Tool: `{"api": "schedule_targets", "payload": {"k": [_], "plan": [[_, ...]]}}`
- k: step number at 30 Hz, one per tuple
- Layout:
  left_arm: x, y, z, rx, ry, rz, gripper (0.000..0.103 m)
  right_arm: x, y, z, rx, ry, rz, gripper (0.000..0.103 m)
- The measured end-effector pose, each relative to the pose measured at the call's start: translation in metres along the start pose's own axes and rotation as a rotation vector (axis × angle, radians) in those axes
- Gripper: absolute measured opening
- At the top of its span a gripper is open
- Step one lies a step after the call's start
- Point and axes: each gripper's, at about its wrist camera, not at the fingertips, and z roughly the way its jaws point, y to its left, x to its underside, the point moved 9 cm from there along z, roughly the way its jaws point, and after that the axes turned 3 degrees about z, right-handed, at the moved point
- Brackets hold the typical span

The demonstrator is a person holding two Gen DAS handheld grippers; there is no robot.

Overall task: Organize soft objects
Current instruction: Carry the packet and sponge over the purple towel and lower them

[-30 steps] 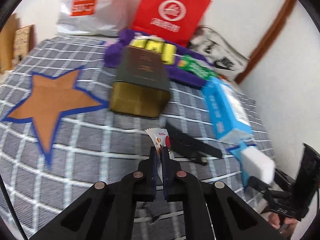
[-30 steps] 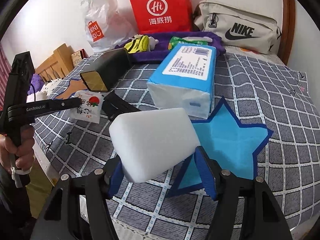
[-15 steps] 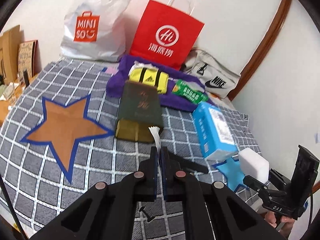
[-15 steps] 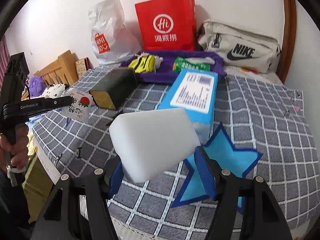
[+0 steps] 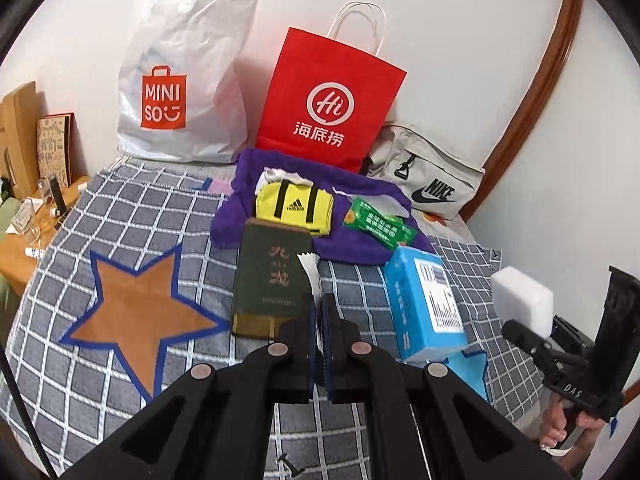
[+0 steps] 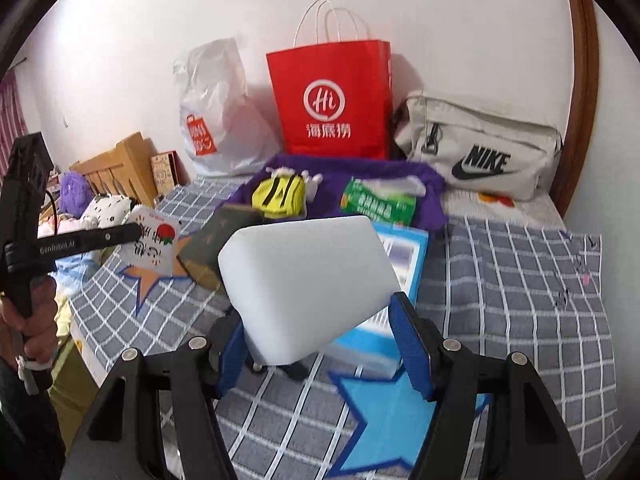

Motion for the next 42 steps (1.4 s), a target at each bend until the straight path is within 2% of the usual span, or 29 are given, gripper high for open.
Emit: {"api": "schedule_targets", "payload": {"k": [9,24,34,42], "plan": [[-0.040,0.006,0.018,-0.074,-0.015,0.016,0.004,-0.040,-0.019,0.021,0.008,-0.002,0.017,0.065],[-0.080,0.018,0.067,-0.116,0.019,0.027,0.004,-0.087,-0.055,0.075,0.029,0.003,0.060,0.065],[-0.101,0.027,0.124,-0.069,0.076,-0.003,0.004,-0.104,-0.079,0.129,0.039,0.057,0.063,0.065],[-0.131,0.015,0.164,0.035,0.085,-0.015,0.004,-0.117,-0.094,0.169,0.054,0.102,0.047,0.066]]}}
